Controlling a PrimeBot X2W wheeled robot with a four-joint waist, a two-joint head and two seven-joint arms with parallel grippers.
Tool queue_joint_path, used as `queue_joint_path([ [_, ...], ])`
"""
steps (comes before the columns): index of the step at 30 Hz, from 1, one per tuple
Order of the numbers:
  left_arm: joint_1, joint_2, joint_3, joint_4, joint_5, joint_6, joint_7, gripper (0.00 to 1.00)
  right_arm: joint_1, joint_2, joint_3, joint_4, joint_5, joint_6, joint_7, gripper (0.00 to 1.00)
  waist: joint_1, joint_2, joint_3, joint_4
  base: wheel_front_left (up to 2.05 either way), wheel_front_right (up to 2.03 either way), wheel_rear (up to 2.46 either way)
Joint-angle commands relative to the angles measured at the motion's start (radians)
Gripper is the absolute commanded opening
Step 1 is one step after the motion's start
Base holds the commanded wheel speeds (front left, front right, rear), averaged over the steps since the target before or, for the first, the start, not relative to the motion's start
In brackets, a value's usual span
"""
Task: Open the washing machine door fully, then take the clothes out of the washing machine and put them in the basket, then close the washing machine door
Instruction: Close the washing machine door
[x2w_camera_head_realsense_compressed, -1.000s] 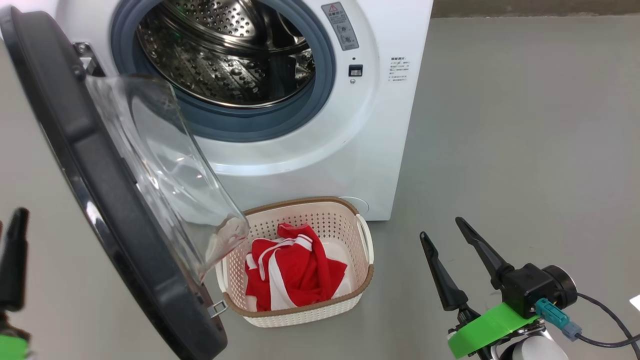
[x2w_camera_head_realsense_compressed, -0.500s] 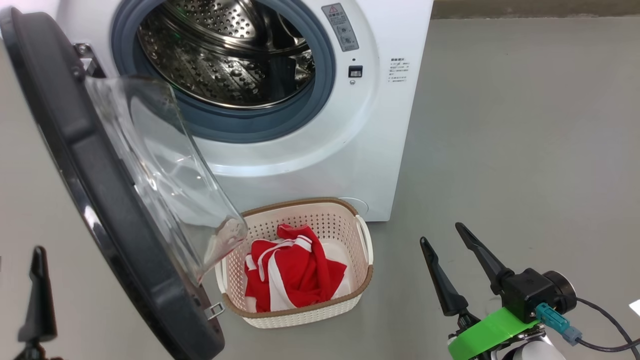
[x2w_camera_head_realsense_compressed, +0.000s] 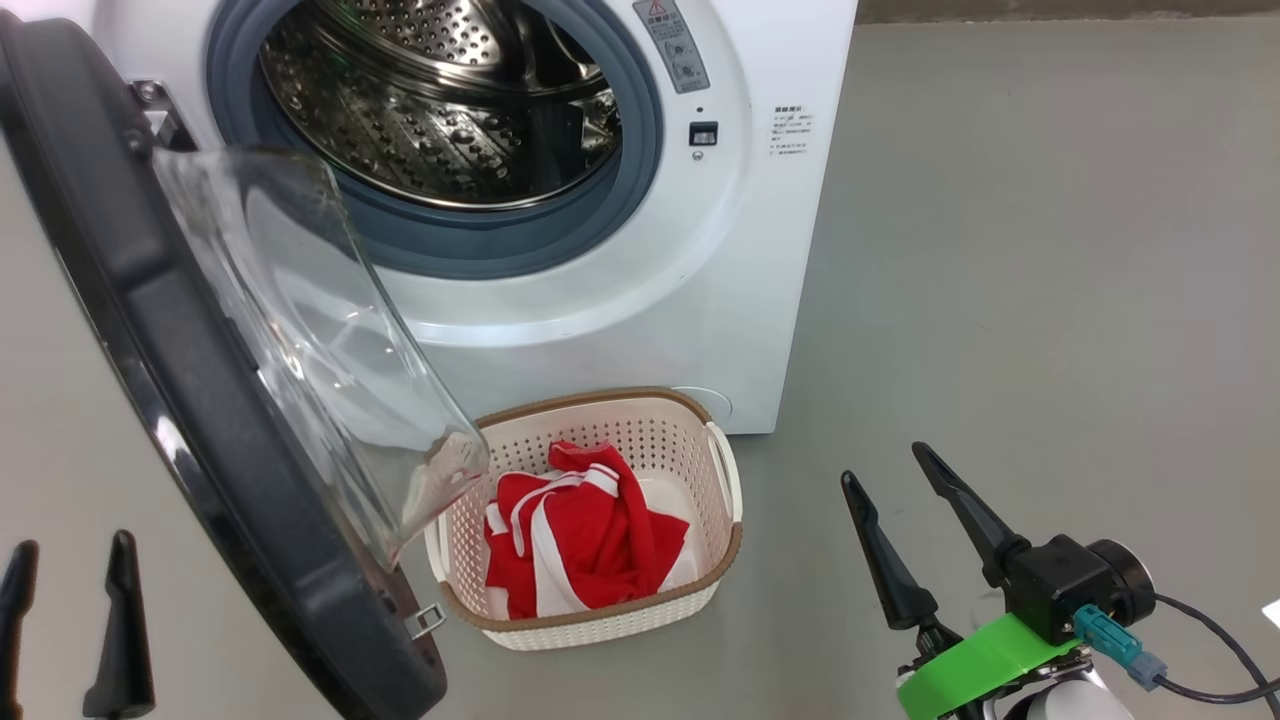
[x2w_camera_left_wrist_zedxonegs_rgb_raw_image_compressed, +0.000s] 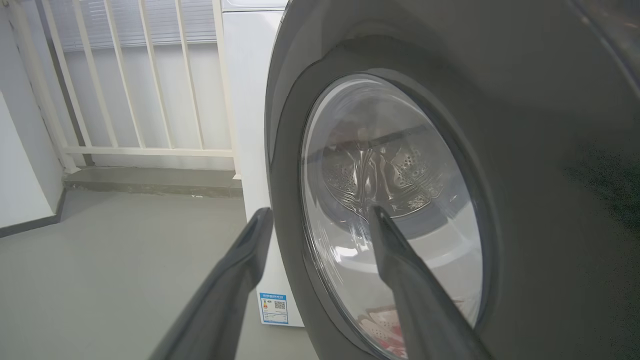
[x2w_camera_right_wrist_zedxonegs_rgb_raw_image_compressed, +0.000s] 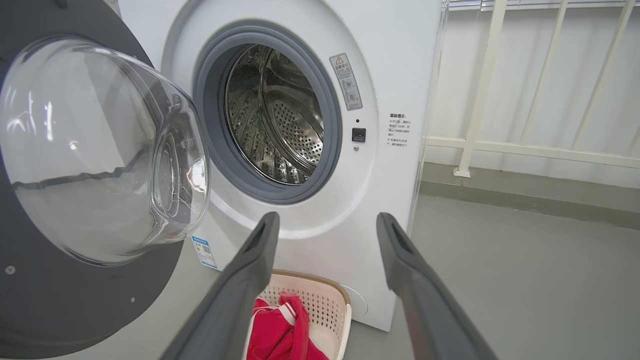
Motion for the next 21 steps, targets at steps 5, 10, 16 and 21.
queue_joint_path([
  [5,0.001,0.012,0.015,-0.021,0.034,-0.005,-0.012,1.00,-0.029,0.002,0.016,-0.025,0.010,0.006,-0.006,1.00,0.0000,-0.0001,0.003,0.004,0.00,0.00,0.00],
  [10,0.011,0.002,-0.005,-0.019,0.041,-0.005,-0.012,1.00,-0.036,0.002,0.021,-0.023,0.010,0.006,-0.006,1.00,0.0000,-0.0001,0.005,0.004,0.00,0.00,0.00],
  [16,0.019,-0.015,-0.015,-0.007,0.045,-0.005,-0.012,1.00,-0.038,0.002,0.021,-0.021,0.008,0.006,-0.006,1.00,0.0000,-0.0001,0.005,0.004,0.00,0.00,0.00],
  [21,0.017,-0.017,-0.020,-0.002,0.046,-0.005,-0.012,1.00,-0.038,0.002,0.019,-0.022,0.006,0.006,-0.006,1.00,0.0000,-0.0001,0.006,0.005,0.00,0.00,0.00],
])
